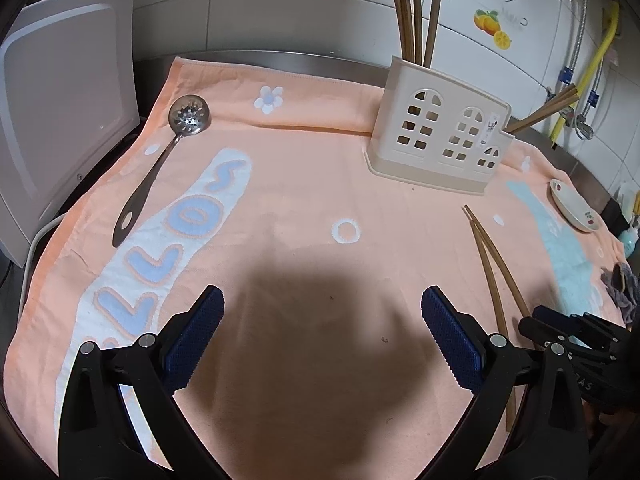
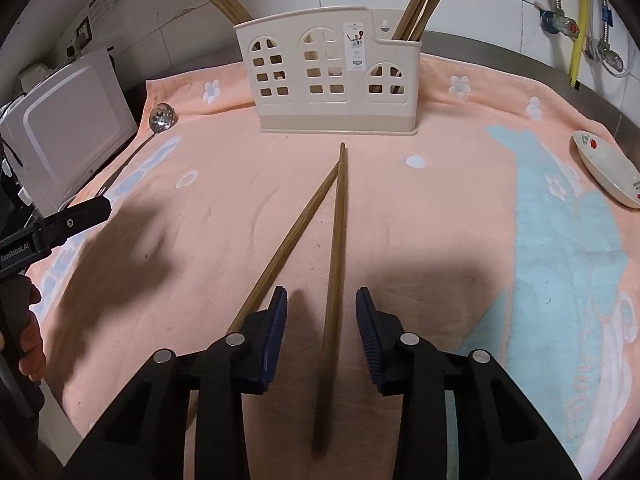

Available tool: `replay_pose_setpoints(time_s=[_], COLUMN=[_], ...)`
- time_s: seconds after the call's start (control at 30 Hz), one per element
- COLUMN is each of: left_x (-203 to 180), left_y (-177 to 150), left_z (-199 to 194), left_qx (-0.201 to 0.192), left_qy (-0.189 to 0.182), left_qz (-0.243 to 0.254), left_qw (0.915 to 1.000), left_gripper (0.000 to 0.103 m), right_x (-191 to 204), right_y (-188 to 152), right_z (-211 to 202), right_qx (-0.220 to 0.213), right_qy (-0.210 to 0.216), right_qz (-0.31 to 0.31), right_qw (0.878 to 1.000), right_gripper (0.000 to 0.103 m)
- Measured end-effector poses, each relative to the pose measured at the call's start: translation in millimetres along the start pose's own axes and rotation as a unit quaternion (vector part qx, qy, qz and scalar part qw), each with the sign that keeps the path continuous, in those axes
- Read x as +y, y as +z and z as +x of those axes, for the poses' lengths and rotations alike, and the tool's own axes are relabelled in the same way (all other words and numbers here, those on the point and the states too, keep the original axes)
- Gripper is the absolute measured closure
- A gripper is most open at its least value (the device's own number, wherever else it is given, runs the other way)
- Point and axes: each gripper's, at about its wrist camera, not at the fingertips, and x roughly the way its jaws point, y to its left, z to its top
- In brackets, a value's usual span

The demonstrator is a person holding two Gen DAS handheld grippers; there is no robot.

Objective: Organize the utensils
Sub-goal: 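Move both open tools back over the last two chopsticks on the towel, then close the right gripper on one of the last chopsticks, then close the left gripper on the other chopstick while the right gripper holds its own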

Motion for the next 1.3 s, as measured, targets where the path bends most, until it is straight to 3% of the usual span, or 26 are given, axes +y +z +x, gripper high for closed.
replay_pose_setpoints(time_s=[0.33,0.43,0.7,1.17,1.3], left_x=[-13.3,-20.0,-47.2,-110.8,-120.3], left_y=[-4.1,-5.7,-16.0,-44.7,-48.5], left_z=[-0.1,0.2,0.0,1.5,5.8], left_qx=[0.004,0.008,0.017,0.033,0.039], left_qy=[-0.009,-0.014,-0.035,-0.112,-0.127], left_qz=[0.012,0.019,0.050,0.088,0.094], left_qw=[0.9999,0.9997,0.9980,0.9892,0.9867], left_gripper=[0.005,0.005,0.005,0.007,0.023], right_x=[-1.2,-1.5,-10.3,-27.8,-34.8], right_y=[-1.5,-2.4,-4.1,-5.1,-9.3], right_z=[3.1,2.3,-7.5,-42.6,-46.8], right_qx=[0.004,0.001,-0.011,-0.053,-0.056], right_qy=[-0.012,-0.022,-0.017,-0.013,-0.014], right_qz=[-0.002,-0.008,0.007,0.026,0.033], right_qw=[1.000,1.000,1.000,0.998,0.998], right_gripper=[0.087,0.095,0.096,0.097,0.097])
